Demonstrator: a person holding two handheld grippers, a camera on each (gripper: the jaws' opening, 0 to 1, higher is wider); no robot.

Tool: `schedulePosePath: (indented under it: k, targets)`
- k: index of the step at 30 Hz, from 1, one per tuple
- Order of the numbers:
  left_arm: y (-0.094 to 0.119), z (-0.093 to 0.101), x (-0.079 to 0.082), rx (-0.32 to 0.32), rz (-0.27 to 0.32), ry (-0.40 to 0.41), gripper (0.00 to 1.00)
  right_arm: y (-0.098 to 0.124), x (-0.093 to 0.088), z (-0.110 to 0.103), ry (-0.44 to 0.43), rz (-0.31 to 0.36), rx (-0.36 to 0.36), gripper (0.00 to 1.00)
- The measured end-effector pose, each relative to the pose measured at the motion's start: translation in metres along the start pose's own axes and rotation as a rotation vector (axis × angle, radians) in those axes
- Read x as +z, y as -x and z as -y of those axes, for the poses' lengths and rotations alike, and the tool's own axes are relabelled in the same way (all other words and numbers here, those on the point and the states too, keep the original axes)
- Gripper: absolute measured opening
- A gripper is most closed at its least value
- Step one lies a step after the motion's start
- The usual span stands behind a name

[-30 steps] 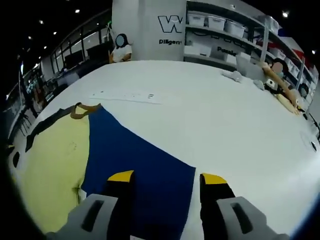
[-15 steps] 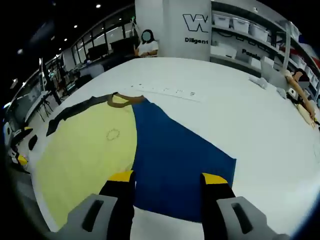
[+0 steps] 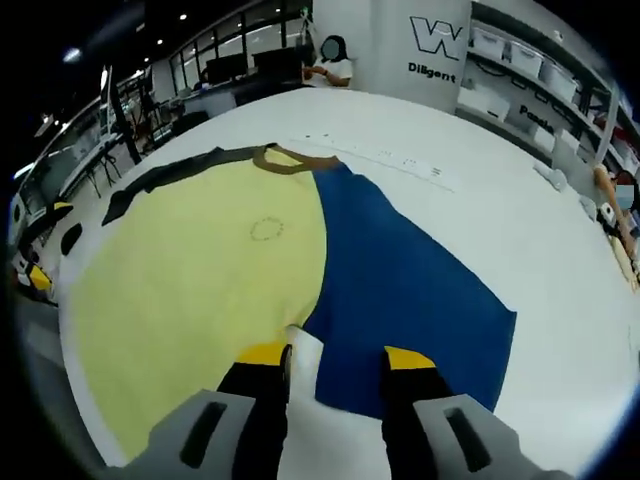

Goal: Fold the garment on the visible template until the final outline fits inside the template.

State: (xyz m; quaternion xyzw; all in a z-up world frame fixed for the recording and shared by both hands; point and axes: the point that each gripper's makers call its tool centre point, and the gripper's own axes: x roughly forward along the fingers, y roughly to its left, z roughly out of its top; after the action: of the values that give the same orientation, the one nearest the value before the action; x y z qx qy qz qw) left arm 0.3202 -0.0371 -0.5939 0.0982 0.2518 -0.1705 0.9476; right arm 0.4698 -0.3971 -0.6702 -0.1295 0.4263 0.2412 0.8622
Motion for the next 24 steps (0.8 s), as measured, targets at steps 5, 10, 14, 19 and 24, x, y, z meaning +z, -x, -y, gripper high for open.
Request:
schedulePosePath:
  k: [5, 10, 14, 19, 24]
  targets:
    - [0.0, 0.001, 0.001, -0.001, 0.004, -0.002, 0.99, -0.002, -0.006, -0.002, 0.018, -0.016, -0.002, 0.24]
    - [0.0, 0.0, 0.0, -0.001, 0.002, -0.001, 0.99, -0.001, -0.008, 0.002, 0.028, -0.02, -0.014, 0.2]
    - [0.001, -0.001, 0.001, 0.003, 0.004, 0.002, 0.99, -0.001, -0.009, 0.007, 0.053, -0.018, -0.045, 0.13]
    - [0.001, -0.001, 0.0, 0.004, 0.004, 0.002, 0.99, -0.002, -0.008, 0.008, 0.079, -0.02, -0.077, 0.09]
    - [0.001, -0.002, -0.001, 0.009, -0.001, 0.005, 0.99, 0.0, -0.007, 0.011, 0.104, -0.026, -0.095, 0.0]
